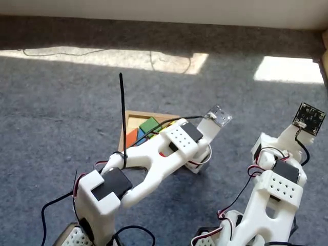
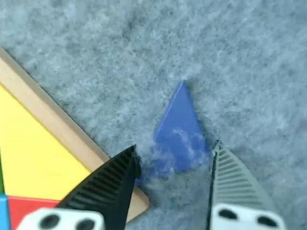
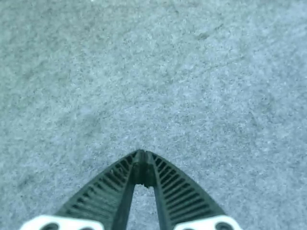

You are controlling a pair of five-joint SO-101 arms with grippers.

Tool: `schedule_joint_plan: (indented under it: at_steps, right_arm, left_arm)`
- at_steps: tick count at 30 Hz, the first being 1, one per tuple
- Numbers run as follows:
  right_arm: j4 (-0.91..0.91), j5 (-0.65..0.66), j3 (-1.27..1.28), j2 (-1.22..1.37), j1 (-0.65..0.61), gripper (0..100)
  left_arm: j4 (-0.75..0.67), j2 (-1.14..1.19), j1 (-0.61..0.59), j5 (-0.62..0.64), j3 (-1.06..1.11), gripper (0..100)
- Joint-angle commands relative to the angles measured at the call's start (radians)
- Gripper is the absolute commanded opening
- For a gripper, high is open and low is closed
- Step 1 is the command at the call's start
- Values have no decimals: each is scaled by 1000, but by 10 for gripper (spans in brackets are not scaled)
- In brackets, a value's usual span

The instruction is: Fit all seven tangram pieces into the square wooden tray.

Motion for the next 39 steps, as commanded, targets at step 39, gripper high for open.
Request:
schedule_joint_plan:
  at_steps: [39]
  right_arm:
    - [-2, 5, -67, -19, -1, 7]
  left_arm:
    - [272, 268, -25, 75, -421, 229]
